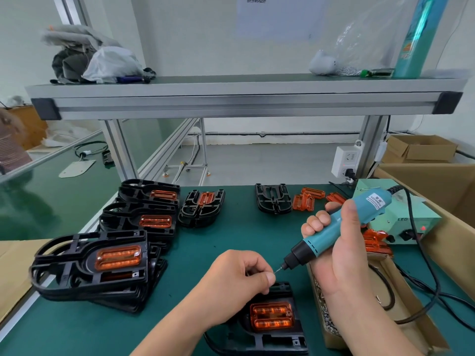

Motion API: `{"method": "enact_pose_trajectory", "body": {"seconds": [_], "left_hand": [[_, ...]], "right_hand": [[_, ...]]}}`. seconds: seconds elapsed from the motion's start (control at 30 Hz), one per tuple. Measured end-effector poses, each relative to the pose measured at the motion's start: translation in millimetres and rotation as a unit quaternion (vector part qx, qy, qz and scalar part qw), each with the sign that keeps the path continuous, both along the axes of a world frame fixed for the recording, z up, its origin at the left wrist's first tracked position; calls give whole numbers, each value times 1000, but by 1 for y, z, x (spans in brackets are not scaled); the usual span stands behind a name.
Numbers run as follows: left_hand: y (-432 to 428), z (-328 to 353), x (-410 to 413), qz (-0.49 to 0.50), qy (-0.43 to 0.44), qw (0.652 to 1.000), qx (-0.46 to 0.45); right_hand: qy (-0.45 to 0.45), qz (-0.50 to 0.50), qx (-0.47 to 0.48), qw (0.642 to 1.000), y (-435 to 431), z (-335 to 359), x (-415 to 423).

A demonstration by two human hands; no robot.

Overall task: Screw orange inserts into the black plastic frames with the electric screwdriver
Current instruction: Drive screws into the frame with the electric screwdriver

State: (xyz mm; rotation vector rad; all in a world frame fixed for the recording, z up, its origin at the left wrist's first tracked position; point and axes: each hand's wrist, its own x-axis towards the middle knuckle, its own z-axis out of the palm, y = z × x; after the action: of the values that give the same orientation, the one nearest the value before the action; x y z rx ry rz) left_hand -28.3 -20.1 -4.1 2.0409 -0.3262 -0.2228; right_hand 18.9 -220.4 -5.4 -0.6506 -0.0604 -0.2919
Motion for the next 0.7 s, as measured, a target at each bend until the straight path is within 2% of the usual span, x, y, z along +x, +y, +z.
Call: {"method": "enact_pose_trajectory", "body": {"seconds": [0.3, 0.53, 0.7], "left_hand": [[-4, -1, -3, -2, -3, 999, 33], [-13, -6, -9, -19, -21, 997, 77], [-17, -7, -12, -25, -39, 993, 109]], "right_hand": [[-2, -11, -41, 999, 1, 4, -9], [28, 17, -23, 999, -11, -8, -9], [18, 27, -27, 999, -13, -8, -9]]}}
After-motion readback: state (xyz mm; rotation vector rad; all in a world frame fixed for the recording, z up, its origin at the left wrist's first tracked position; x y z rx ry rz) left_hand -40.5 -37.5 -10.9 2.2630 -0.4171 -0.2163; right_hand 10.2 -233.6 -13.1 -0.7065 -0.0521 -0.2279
